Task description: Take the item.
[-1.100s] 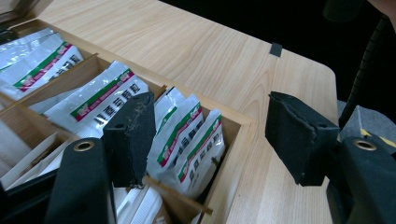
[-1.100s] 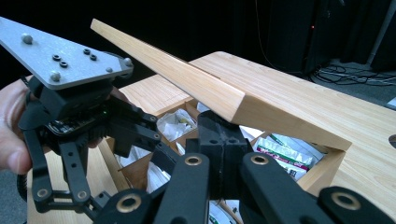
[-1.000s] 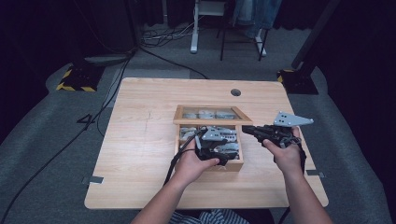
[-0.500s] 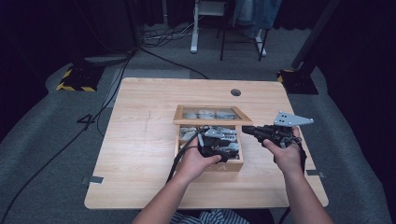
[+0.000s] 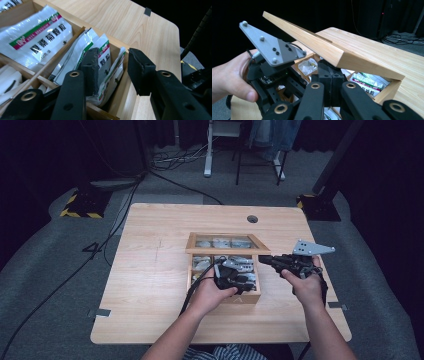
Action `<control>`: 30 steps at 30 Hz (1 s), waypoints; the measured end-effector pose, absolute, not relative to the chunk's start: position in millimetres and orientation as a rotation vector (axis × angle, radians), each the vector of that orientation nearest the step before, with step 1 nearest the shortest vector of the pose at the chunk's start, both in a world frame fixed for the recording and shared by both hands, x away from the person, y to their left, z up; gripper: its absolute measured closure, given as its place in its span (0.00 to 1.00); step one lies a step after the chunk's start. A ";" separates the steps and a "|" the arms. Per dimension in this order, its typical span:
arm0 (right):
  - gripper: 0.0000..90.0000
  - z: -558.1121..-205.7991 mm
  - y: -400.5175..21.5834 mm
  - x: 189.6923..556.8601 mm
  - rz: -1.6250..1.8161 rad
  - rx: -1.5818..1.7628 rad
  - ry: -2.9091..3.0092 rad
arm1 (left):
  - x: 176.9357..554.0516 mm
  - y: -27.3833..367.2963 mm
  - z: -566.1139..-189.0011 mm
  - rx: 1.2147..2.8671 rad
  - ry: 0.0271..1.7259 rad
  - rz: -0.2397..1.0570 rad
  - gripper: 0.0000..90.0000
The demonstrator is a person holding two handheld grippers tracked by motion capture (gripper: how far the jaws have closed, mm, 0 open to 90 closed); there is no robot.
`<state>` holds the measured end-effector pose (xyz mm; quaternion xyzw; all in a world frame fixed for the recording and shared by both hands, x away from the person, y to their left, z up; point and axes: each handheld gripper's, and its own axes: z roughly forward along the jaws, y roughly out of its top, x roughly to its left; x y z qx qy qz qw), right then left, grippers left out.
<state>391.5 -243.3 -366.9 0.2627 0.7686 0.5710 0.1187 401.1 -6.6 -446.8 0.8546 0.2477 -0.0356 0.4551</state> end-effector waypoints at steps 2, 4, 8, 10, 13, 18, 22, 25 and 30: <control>1.00 -366.9 -243.3 391.4 1.670 0.768 2.247 | 403.7 -6.8 -449.9 2.105 0.621 -0.102 0.71; 1.00 -366.9 -243.3 391.5 1.670 0.767 2.248 | 404.8 -7.0 -451.1 2.098 0.627 -0.119 0.73; 1.00 -367.0 -243.4 391.6 1.671 0.766 2.248 | 406.9 -7.3 -454.1 2.102 0.632 -0.138 0.77; 1.00 -366.9 -243.5 391.6 1.670 0.765 2.249 | 407.1 -7.4 -454.7 2.111 0.625 -0.138 0.79; 1.00 -367.0 -243.3 391.5 1.669 0.765 2.247 | 406.2 -7.6 -455.3 2.128 0.614 -0.148 0.90; 1.00 -366.8 -243.2 391.3 1.664 0.766 2.247 | 405.2 -7.2 -454.0 2.146 0.571 -0.126 0.99; 1.00 -366.9 -243.2 391.5 1.668 0.764 2.246 | 403.6 -7.3 -452.8 2.149 0.549 -0.098 1.00; 1.00 -366.9 -243.3 391.5 1.668 0.763 2.246 | 403.2 -7.5 -451.8 2.150 0.536 -0.078 1.00; 1.00 -366.8 -243.4 391.7 1.669 0.762 2.245 | 400.0 -5.4 -446.4 2.131 0.515 -0.064 1.00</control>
